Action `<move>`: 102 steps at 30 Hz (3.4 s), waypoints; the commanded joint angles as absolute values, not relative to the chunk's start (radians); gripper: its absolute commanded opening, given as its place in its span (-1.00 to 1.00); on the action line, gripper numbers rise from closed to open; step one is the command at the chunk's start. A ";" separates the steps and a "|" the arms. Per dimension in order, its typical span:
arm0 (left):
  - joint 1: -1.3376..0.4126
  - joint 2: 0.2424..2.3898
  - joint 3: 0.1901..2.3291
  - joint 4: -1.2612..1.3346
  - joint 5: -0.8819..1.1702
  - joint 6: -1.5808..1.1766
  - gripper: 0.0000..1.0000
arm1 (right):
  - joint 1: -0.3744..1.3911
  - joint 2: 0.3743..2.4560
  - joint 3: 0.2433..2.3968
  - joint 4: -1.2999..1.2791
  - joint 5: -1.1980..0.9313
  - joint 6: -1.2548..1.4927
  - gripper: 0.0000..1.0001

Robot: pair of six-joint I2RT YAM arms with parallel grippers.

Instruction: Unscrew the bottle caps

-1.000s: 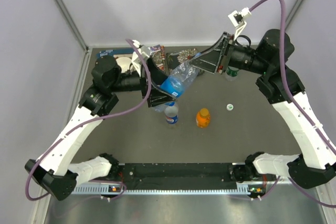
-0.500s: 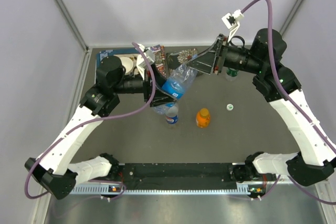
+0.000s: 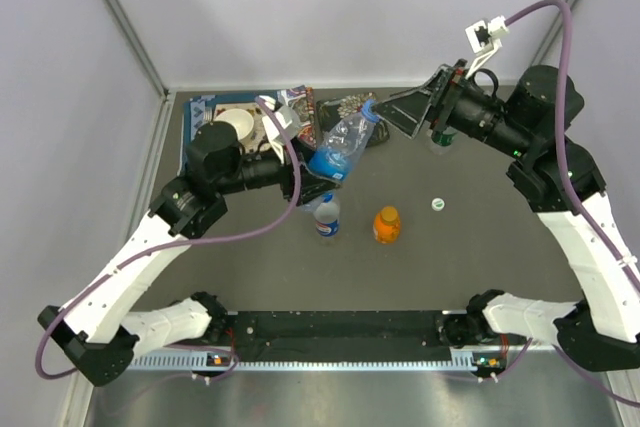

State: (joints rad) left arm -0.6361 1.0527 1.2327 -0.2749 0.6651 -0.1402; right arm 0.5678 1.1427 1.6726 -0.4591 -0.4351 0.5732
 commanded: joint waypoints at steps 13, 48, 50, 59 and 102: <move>-0.936 1.022 1.189 -0.216 0.009 0.046 -0.24 | 0.637 1.170 1.721 -0.505 -0.161 0.647 0.40; -0.910 0.988 1.212 -0.198 0.453 -0.072 -0.18 | 0.640 1.161 1.638 -0.474 -0.508 0.367 -1.00; -0.859 0.983 1.221 -0.186 0.549 -0.103 -0.20 | 0.637 1.143 1.632 -0.474 -0.575 0.329 -1.00; -0.635 0.969 1.158 0.141 1.060 -0.446 -0.17 | 0.630 1.051 1.591 -0.471 -0.902 0.134 -1.00; -0.634 0.970 1.193 -0.081 0.895 -0.255 -0.18 | 0.627 1.068 1.703 -0.388 -0.646 0.246 0.72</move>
State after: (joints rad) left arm -0.6357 0.9924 1.1587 -0.0277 1.0389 -0.3363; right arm 0.6197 1.0760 1.6207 -0.4614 -0.8436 0.1116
